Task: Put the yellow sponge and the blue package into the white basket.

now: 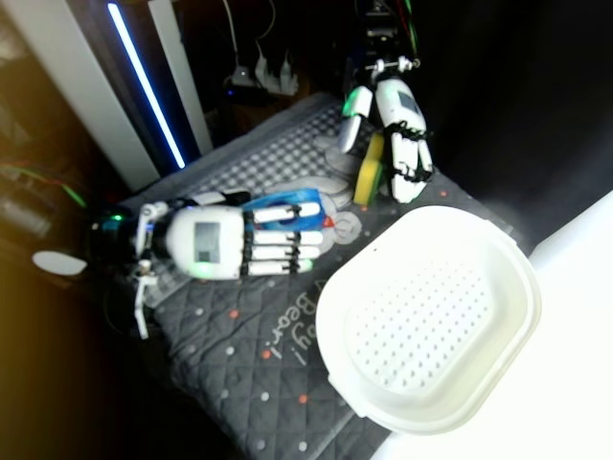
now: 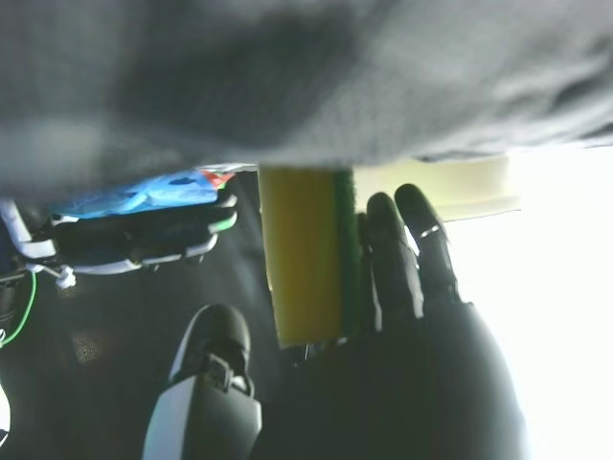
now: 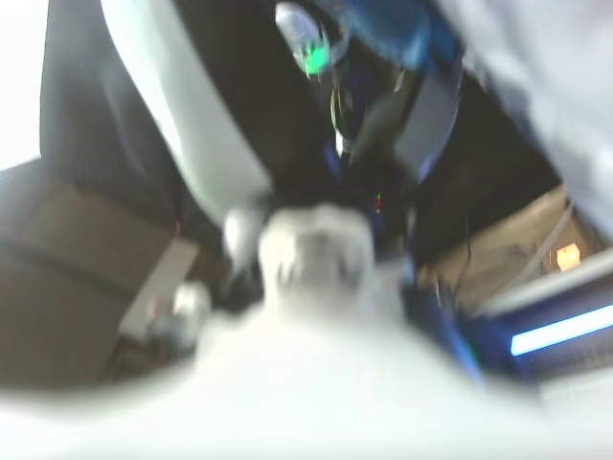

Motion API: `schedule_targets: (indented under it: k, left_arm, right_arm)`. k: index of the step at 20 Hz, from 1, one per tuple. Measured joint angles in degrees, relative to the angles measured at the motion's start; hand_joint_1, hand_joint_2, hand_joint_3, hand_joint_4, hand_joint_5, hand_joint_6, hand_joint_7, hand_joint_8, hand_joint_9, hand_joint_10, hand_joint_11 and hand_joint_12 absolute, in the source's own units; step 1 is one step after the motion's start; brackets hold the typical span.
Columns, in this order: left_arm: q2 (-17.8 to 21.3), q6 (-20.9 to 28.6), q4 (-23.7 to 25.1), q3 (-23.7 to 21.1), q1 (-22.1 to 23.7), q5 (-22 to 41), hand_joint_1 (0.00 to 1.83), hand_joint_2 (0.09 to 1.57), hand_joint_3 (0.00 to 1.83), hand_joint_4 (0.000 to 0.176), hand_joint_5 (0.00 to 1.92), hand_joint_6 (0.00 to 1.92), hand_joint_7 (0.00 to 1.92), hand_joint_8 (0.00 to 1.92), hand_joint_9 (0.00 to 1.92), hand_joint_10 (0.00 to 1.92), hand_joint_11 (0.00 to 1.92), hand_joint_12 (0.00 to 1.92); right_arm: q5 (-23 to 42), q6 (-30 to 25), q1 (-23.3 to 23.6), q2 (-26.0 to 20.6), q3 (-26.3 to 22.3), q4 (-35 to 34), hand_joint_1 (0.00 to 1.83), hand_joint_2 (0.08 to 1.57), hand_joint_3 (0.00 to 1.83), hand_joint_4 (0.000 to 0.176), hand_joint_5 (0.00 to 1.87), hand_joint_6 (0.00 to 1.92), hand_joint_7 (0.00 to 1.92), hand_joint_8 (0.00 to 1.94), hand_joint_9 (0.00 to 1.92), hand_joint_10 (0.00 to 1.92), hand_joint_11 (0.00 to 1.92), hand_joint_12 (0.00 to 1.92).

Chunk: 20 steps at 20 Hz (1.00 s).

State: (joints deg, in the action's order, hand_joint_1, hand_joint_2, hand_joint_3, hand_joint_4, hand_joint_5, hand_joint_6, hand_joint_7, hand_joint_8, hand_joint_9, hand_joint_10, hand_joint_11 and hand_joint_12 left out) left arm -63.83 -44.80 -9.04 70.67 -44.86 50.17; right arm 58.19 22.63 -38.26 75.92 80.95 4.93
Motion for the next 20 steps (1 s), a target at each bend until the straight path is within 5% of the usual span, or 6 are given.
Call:
schedule_targets:
  k: [2, 3, 5, 11, 13, 20]
  left_arm:
    - [0.00, 0.04, -0.46, 0.02, 0.04, -0.07, 0.91, 1.31, 0.00, 0.000, 0.44, 0.02, 0.60, 0.00, 0.32, 0.98, 0.09, 1.74]
    - [0.00, 0.04, -0.48, 0.02, 0.04, -0.17, 1.10, 1.25, 0.00, 0.000, 0.50, 0.01, 0.59, 0.00, 0.36, 0.88, 0.15, 1.65]
    - [0.00, 0.02, -0.57, 0.00, 0.02, -0.02, 1.19, 1.23, 0.01, 0.000, 0.71, 0.98, 0.78, 1.35, 0.56, 1.07, 0.43, 1.68]
    - [-0.22, -0.04, -0.68, 0.02, -0.13, 0.70, 1.24, 1.13, 0.00, 0.000, 0.90, 0.93, 0.99, 1.15, 0.90, 0.75, 0.67, 1.45]
    - [-0.20, 0.02, -0.63, 0.02, -0.11, 0.98, 1.25, 1.10, 0.00, 0.000, 1.00, 0.78, 1.04, 1.06, 0.97, 0.74, 0.68, 1.41]
    - [1.36, 0.48, 3.48, 0.39, 7.23, 3.45, 1.25, 1.07, 0.00, 0.010, 1.06, 0.78, 1.12, 0.82, 1.01, 0.66, 0.61, 1.34]
  right_arm:
    - [0.72, -0.09, 0.00, 0.00, 0.17, -0.37, 1.09, 1.08, 0.00, 0.022, 0.80, 0.02, 0.85, 0.06, 0.76, 0.16, 0.13, 1.48]
    - [1.31, -0.48, 0.24, 0.02, 0.52, -0.72, 1.20, 1.11, 0.00, 0.000, 0.93, 0.69, 0.97, 0.89, 0.85, 0.18, 0.22, 1.45]
    - [1.66, -0.55, 0.24, -0.04, 0.52, -0.83, 1.35, 1.16, 0.00, 0.000, 0.85, 0.99, 0.93, 1.09, 0.81, 1.35, 0.42, 1.56]
    - [3.85, -0.57, 0.66, -0.44, 1.36, -0.68, 1.24, 1.10, 0.00, 0.000, 0.95, 0.97, 1.09, 0.87, 1.25, 0.37, 1.14, 0.98]
    - [4.70, -3.08, 0.66, -0.76, 2.75, 0.04, 1.39, 1.07, 0.00, 0.000, 1.00, 0.76, 1.13, 0.69, 1.07, 1.05, 0.98, 1.01]
    - [2.16, -4.42, 5.38, -2.19, 3.89, 2.19, 1.28, 1.08, 0.00, 0.000, 1.05, 0.61, 1.13, 0.95, 1.04, 1.03, 0.83, 1.62]
